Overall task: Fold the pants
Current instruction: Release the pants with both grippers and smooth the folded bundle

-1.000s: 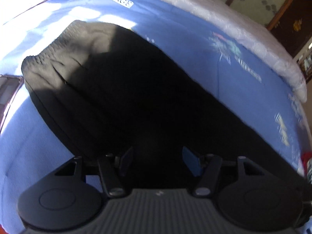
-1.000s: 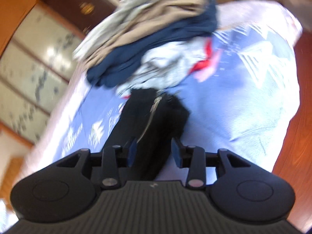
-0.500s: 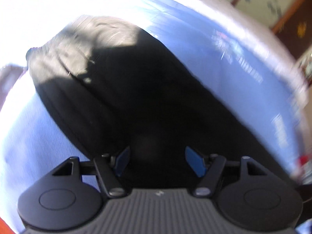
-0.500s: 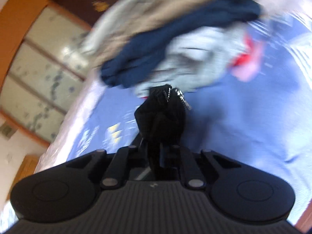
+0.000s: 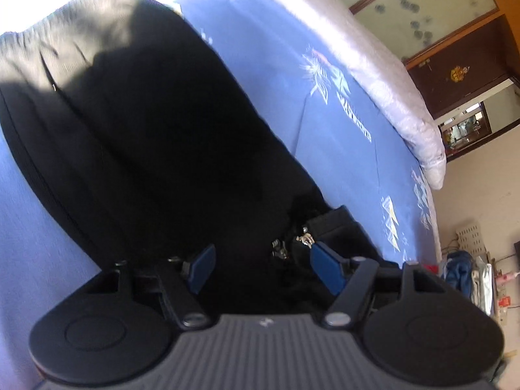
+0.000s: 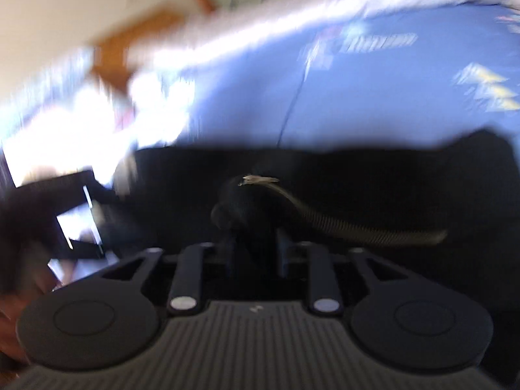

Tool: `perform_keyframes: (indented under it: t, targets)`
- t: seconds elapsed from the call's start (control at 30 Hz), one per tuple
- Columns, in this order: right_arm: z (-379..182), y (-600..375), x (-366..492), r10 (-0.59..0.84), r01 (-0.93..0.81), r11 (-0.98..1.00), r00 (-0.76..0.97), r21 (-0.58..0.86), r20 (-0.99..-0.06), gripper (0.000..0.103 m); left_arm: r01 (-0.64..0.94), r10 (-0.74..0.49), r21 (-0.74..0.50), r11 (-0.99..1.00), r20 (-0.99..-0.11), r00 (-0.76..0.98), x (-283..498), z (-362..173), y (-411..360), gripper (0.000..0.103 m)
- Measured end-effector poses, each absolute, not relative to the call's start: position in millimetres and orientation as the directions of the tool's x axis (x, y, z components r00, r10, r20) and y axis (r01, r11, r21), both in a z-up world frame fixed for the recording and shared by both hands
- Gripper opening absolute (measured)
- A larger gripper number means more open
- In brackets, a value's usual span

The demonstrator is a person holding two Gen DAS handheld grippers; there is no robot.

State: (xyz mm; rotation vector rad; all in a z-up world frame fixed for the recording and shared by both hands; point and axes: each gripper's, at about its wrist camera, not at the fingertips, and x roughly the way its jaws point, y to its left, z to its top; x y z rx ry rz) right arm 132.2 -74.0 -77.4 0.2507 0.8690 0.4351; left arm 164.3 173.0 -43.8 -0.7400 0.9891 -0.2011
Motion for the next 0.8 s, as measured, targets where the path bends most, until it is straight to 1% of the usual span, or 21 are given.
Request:
perform_keyframes:
  t: [0.03, 0.07, 0.13, 0.23, 0.33, 0.37, 0.4, 0.43, 0.47, 0.5, 0.53, 0.57, 0.6, 0.63, 0.67, 0.7, 0.77, 0.8]
  targets:
    - [-71.4, -81.7, 119.4, 0.482, -0.278, 0.874, 0.591, 0.398, -0.647, 0.035, -0.147, -0.486, -0.657, 0.74, -0.672, 0.558, 164.9, -41.5, 173.3, 0.067]
    - [-65.2, -91.0, 111.0, 0.5, -0.284, 0.864, 0.592, 0.416, -0.633, 0.037, -0.122, -0.496, -0.659, 0.742, -0.662, 0.562, 163.0, -39.3, 171.2, 0.067]
    - [-48.5, -121.1, 94.2, 0.519, -0.266, 0.845, 0.614, 0.463, -0.595, 0.038, -0.069, -0.523, -0.667, 0.742, -0.639, 0.564, 162.8, -35.8, 162.9, 0.067]
    - [-22.2, -163.9, 66.1, 0.442, -0.196, 0.867, 0.729, 0.459, -0.523, 0.038, 0.021, -0.579, -0.689, 0.725, -0.592, 0.561, 175.3, -33.7, 140.4, 0.067]
    - [-16.2, -195.6, 58.4, 0.36, -0.106, 0.881, 0.783, 0.461, -0.507, 0.039, 0.101, -0.615, -0.684, 0.722, -0.568, 0.547, 181.4, -26.2, 106.7, 0.067]
    - [-20.1, -199.6, 54.3, 0.347, -0.094, 0.887, 0.782, 0.453, -0.518, 0.039, 0.123, -0.619, -0.673, 0.73, -0.573, 0.537, 182.5, -25.1, 95.4, 0.066]
    - [-29.2, -204.7, 51.0, 0.338, -0.074, 0.892, 0.765, 0.446, -0.549, 0.039, 0.129, -0.597, -0.638, 0.759, -0.603, 0.529, 183.7, -27.6, 87.4, 0.066]
    - [-42.4, -205.7, 55.6, 0.334, -0.053, 0.896, 0.734, 0.441, -0.591, 0.039, 0.124, -0.538, -0.564, 0.816, -0.664, 0.519, 187.9, -37.4, 77.4, 0.066]
    - [-61.9, -204.8, 63.9, 0.316, -0.011, 0.907, 0.677, 0.42, -0.665, 0.036, 0.106, -0.444, -0.455, 0.884, -0.747, 0.494, 194.6, -54.8, 67.7, 0.058]
    - [-76.9, -206.0, 65.8, 0.297, 0.025, 0.913, 0.645, 0.407, -0.705, 0.024, 0.101, -0.383, -0.386, 0.917, -0.78, 0.495, 197.1, -71.7, 63.1, 0.048]
    - [-77.1, -207.6, 61.0, 0.284, 0.04, 0.906, 0.679, 0.421, -0.677, 0.017, 0.129, -0.381, -0.372, 0.919, -0.758, 0.53, 191.5, -68.8, 61.7, 0.049]
    - [-73.3, -208.3, 60.9, 0.295, 0.048, 0.898, 0.671, 0.437, -0.68, 0.018, 0.136, -0.362, -0.343, 0.929, -0.775, 0.517, 190.6, -64.1, 57.8, 0.049]
    - [-65.2, -210.8, 58.5, 0.321, 0.04, 0.882, 0.678, 0.469, -0.661, 0.024, 0.135, -0.349, -0.327, 0.935, -0.786, 0.51, 189.2, -58.1, 56.0, 0.05]
    - [-57.2, -215.4, 53.1, 0.344, 0.022, 0.865, 0.701, 0.502, -0.625, 0.034, 0.126, -0.349, -0.332, 0.935, -0.793, 0.5, 186.9, -51.4, 57.6, 0.053]
    - [-49.5, -219.3, 46.8, 0.346, 0.012, 0.858, 0.726, 0.514, -0.594, 0.039, 0.109, -0.355, -0.349, 0.931, -0.793, 0.496, 183.7, -46.4, 62.4, 0.057]
    - [-42.9, -227.3, 37.2, 0.335, 0.007, 0.857, 0.752, 0.515, -0.568, 0.043, 0.09, -0.363, -0.371, 0.924, -0.783, 0.506, 177.8, -40.6, 70.3, 0.059]
    - [-35.0, -236.9, 29.0, 0.315, 0.025, 0.853, 0.773, 0.522, -0.551, 0.043, 0.08, -0.377, -0.4, 0.913, -0.751, 0.543, 163.0, -32.4, 87.4, 0.062]
    - [-34.2, -242.1, 25.2, 0.308, 0.04, 0.846, 0.776, 0.532, -0.55, 0.044, 0.074, -0.366, -0.393, 0.916, -0.747, 0.555, 154.2, -29.6, 98.2, 0.064]
